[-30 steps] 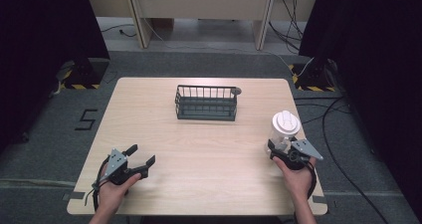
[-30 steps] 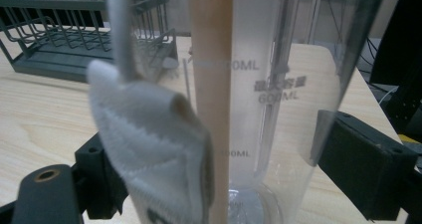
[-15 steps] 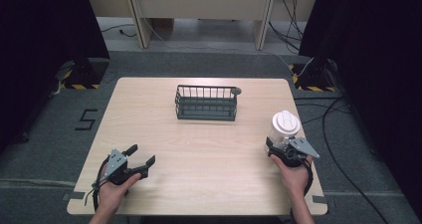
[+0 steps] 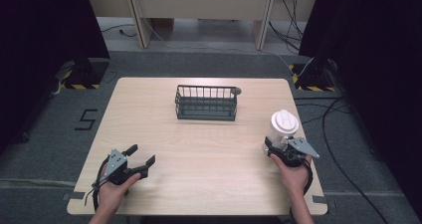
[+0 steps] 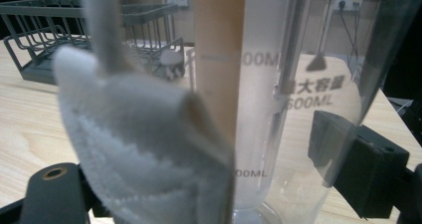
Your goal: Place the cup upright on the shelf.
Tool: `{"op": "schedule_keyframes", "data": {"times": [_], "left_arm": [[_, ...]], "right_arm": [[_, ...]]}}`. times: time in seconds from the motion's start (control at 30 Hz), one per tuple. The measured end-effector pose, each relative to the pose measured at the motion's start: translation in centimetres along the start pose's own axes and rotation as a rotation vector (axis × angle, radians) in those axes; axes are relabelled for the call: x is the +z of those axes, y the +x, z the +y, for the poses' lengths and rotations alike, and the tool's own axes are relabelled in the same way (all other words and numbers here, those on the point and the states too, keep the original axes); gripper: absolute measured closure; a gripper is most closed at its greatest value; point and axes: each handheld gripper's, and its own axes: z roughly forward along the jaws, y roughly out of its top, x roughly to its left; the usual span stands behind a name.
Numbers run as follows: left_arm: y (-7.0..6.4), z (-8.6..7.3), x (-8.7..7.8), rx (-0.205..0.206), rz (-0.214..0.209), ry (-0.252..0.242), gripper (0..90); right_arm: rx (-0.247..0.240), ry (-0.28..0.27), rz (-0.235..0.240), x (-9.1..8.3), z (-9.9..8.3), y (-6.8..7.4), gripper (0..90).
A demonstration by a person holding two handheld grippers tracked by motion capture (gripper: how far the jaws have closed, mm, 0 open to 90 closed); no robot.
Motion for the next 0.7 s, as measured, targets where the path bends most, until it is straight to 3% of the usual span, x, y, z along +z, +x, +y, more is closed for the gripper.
{"op": "schedule_keyframes", "data": {"times": [0.27, 0.7], "left_arm": [[0.0, 0.0, 0.0, -0.001, 0.0, 0.0, 16.9], [0.0, 0.0, 0.0, 0.002, -0.002, -0.002, 17.1]], "right_arm": [[0.01, -0.017, 0.005, -0.1, 0.5, 0.1, 18.1], [-0.017, -0.04, 0.014, 0.1, 2.7, 0.6, 18.2]]}}
